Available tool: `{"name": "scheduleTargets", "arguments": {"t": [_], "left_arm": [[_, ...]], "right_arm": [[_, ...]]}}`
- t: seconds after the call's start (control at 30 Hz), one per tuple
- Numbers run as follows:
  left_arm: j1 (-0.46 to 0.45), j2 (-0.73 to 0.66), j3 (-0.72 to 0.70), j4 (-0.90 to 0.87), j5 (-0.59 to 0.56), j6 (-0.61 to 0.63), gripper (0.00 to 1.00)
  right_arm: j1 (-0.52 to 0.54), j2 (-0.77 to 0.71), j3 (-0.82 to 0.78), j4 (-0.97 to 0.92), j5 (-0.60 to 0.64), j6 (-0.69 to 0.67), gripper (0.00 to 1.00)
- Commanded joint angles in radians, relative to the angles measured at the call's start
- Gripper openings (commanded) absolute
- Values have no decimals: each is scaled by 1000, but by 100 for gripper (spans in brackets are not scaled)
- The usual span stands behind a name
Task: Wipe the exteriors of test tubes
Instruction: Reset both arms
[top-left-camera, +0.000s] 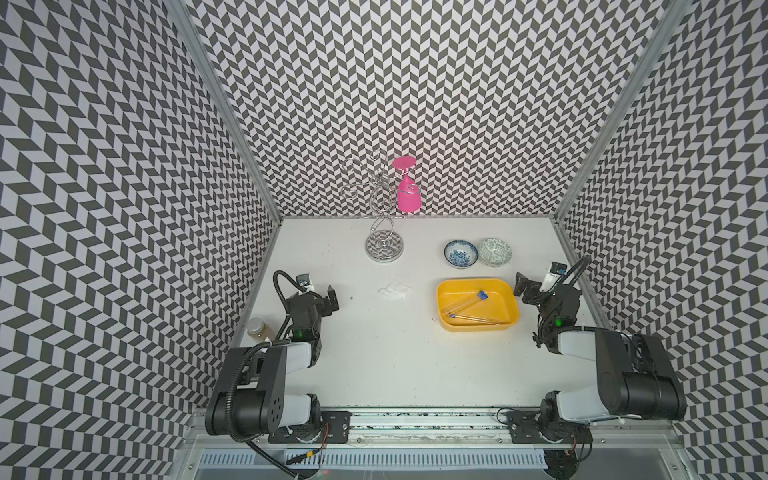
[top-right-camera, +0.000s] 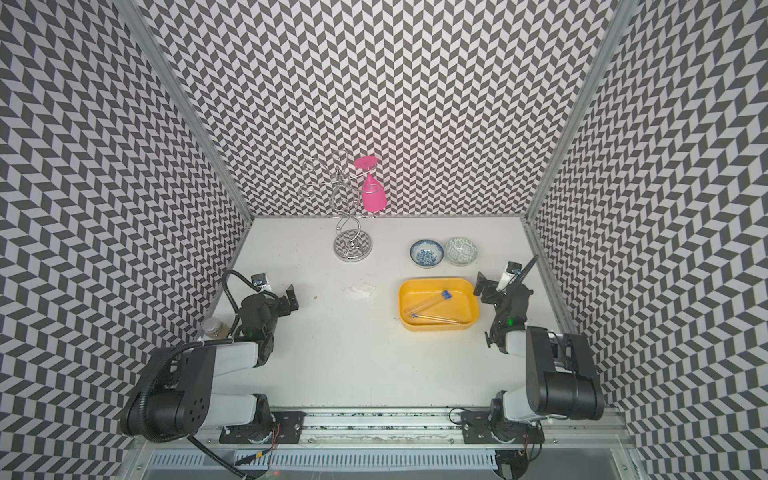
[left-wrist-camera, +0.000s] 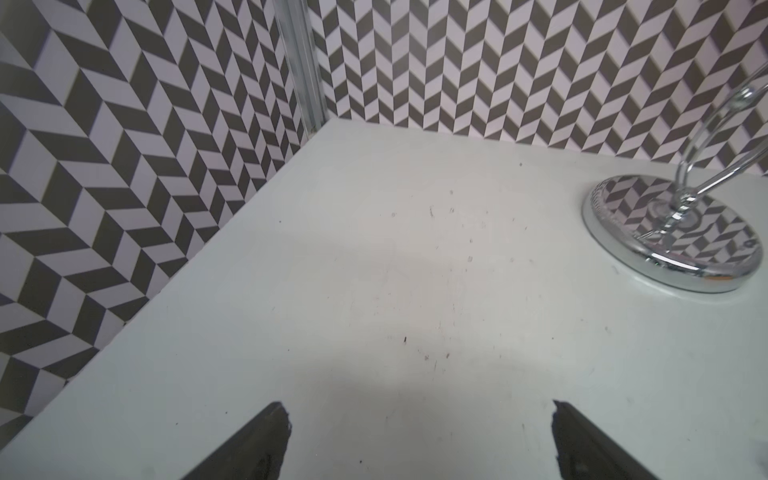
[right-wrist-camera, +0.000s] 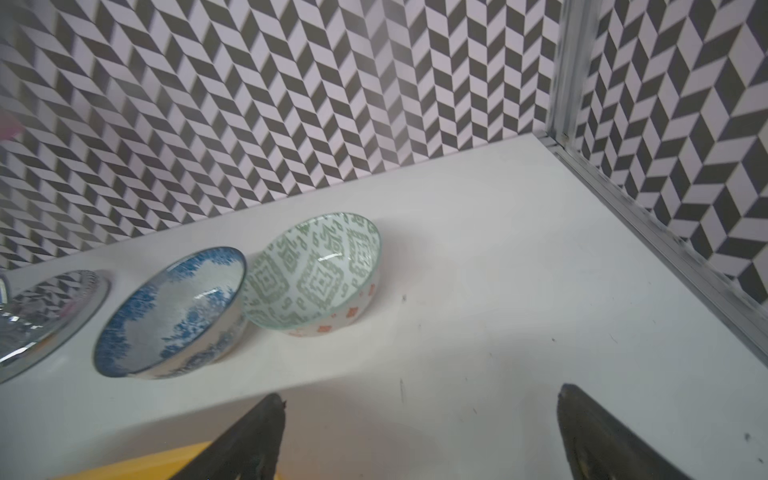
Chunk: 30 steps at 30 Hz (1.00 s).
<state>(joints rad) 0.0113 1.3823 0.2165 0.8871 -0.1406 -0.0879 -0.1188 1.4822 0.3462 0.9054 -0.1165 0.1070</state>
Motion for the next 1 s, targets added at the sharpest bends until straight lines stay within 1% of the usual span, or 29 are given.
{"name": "scheduleTargets", "arguments": {"t": [0.0, 0.03, 0.07, 0.1, 0.17, 0.2, 0.23, 0.27, 0.33, 0.37, 0.4, 0.53, 0.8, 0.97], "left_arm": [[10, 84, -35, 409, 55, 17, 100], [10, 127, -35, 456, 74, 25, 100], [10, 170, -29, 499, 103, 39, 100], [9, 193, -18, 517, 116, 50, 100], [7, 158, 21, 379, 126, 52, 100], [6, 157, 24, 368, 130, 52, 100], [3, 174, 15, 413, 131, 58, 100], [4, 181, 9, 443, 138, 64, 100], [-3, 165, 19, 401, 148, 73, 100], [-8, 166, 30, 378, 151, 83, 100], [-10, 176, 45, 362, 171, 96, 100], [-13, 176, 47, 356, 186, 106, 100], [-12, 177, 47, 354, 183, 107, 100], [-13, 177, 47, 355, 183, 108, 100]], "right_arm": [[60, 43, 40, 115, -109, -107, 100], [99, 51, 63, 73, -75, -142, 100], [116, 48, 58, 80, -31, -151, 100], [119, 37, 40, 97, -28, -153, 100], [119, 29, -41, 227, -17, -154, 100], [120, 47, -92, 342, -16, -151, 99], [128, 86, -160, 516, -11, -151, 100], [138, 95, -172, 544, 15, -153, 100], [142, 49, -137, 397, 14, -165, 100], [142, 38, -134, 352, 15, -167, 99], [142, 44, -133, 361, 15, -165, 100], [143, 84, -160, 504, 35, -155, 100], [140, 85, -133, 435, 62, -133, 99], [140, 86, -133, 437, 64, -133, 100]]}}
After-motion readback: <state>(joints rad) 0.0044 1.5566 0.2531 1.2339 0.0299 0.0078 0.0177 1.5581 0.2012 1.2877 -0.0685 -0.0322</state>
